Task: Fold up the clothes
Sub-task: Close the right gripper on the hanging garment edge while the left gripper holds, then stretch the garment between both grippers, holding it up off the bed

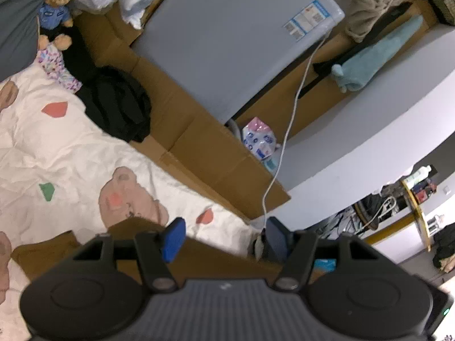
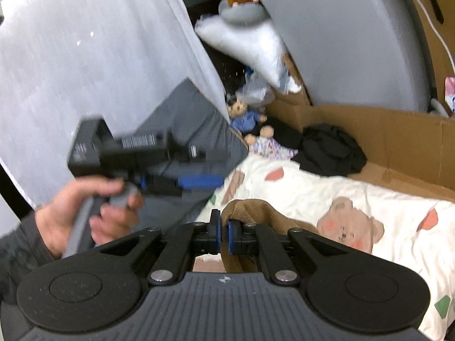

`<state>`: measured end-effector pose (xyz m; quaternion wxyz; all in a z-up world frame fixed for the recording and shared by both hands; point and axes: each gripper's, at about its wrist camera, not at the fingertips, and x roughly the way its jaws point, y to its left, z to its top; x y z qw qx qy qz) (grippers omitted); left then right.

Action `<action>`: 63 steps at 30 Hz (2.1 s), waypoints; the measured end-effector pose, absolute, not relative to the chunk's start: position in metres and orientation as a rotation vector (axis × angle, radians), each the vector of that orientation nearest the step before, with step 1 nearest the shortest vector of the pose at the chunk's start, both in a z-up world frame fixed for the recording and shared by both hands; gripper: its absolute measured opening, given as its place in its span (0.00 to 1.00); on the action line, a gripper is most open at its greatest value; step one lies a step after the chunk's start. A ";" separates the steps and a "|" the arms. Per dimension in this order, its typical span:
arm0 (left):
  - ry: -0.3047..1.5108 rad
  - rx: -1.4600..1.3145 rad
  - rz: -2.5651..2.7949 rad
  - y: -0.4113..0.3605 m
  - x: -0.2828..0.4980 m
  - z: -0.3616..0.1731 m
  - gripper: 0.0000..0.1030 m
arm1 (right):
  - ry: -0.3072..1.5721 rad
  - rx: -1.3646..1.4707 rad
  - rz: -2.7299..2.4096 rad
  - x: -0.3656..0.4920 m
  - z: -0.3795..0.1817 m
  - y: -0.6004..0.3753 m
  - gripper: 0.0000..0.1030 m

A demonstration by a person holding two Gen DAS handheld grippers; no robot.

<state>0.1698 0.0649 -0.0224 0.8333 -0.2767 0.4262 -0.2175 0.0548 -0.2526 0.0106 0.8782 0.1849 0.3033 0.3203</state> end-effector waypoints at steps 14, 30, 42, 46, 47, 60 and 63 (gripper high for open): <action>0.999 -0.475 -0.677 0.049 0.144 -0.032 0.63 | 0.419 0.433 0.595 0.062 0.076 -0.271 0.04; 0.962 -0.132 -0.864 -0.025 0.100 -0.027 0.77 | 0.432 0.401 0.554 0.049 0.079 -0.266 0.04; 1.022 -0.148 -0.779 -0.012 0.120 -0.053 0.07 | 0.434 0.399 0.552 0.048 0.078 -0.263 0.04; 0.977 -0.123 -0.737 0.002 0.124 -0.042 0.05 | 0.455 0.407 0.513 0.053 0.067 -0.274 0.04; 0.963 -0.123 -0.727 0.007 0.124 -0.038 0.05 | 0.462 0.410 0.502 0.054 0.065 -0.276 0.04; 0.672 -0.238 -0.649 0.045 0.122 0.027 0.04 | 0.642 0.437 0.447 0.074 0.017 -0.275 0.05; 0.616 -0.253 -0.663 0.043 0.117 0.033 0.04 | 0.699 0.443 0.478 0.077 0.007 -0.265 0.07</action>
